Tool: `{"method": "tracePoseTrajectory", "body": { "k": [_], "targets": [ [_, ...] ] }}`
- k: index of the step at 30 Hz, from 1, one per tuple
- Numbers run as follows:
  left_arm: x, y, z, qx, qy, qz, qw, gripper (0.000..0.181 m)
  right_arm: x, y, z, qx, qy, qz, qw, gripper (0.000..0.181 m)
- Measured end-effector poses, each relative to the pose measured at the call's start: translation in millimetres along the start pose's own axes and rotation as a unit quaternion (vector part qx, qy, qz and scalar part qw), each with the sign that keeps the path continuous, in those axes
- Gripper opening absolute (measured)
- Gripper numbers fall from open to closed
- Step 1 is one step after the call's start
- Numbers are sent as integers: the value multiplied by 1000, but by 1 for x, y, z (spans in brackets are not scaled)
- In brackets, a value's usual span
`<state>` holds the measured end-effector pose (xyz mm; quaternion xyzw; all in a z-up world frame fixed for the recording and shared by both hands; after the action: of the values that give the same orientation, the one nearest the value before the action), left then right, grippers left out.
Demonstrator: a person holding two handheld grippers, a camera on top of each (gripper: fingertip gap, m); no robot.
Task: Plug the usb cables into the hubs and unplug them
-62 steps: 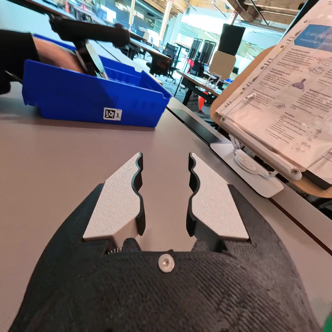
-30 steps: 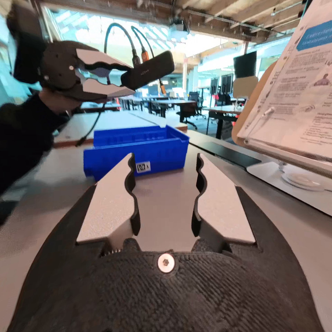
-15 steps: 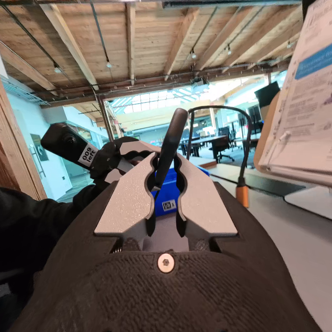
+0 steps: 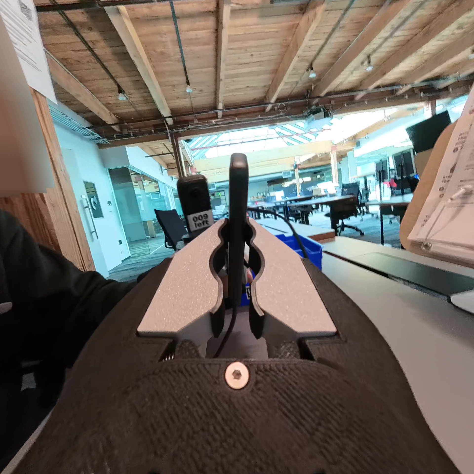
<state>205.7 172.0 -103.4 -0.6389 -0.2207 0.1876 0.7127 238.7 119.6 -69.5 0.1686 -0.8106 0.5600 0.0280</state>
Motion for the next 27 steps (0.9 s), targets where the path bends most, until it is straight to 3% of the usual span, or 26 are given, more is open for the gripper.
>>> {"method": "tracePoseTrajectory", "body": {
  "k": [2,3,4,5,8,12,15,23,26,27],
  "targets": [
    [13,3,8,42,-80,-69,994,12,-16,4,-2,20,69,-15,997,22],
    [19,4,13,73,-127,-111,983,11,-28,5,-1,19,121,-14,992,43],
    [26,4,17,101,-177,-150,967,11,-36,5,0,18,158,-9,987,63],
    [32,1,20,127,-232,-196,945,10,-40,5,1,22,176,-7,984,69],
    [34,-5,22,201,-317,-321,870,10,-40,4,-3,5,176,-30,984,74],
    [26,-1,10,239,-315,-390,832,10,-36,0,-3,-25,132,-74,988,74],
    [24,1,6,242,-304,-395,832,9,-36,-1,3,-31,115,-75,990,45],
    [26,3,7,232,-303,-369,847,11,-31,2,5,-7,124,-35,992,45],
    [20,-3,4,191,-280,-349,874,9,-27,-6,5,-14,124,-26,992,45],
    [17,-3,2,183,-261,-337,886,17,-25,-9,5,-16,123,-19,992,46]
  ]
}}
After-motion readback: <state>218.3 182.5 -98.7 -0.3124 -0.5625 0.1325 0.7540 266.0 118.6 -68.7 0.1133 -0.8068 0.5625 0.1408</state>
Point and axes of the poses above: each gripper's, where its closed fingertips meet, z back along the fingers, y out of its underside, x = y × z across the jaws, the point moved 3 cm from there along z, back along the fingers, and after that the axes turned 9 degrees about y, right-handed, at the moved point
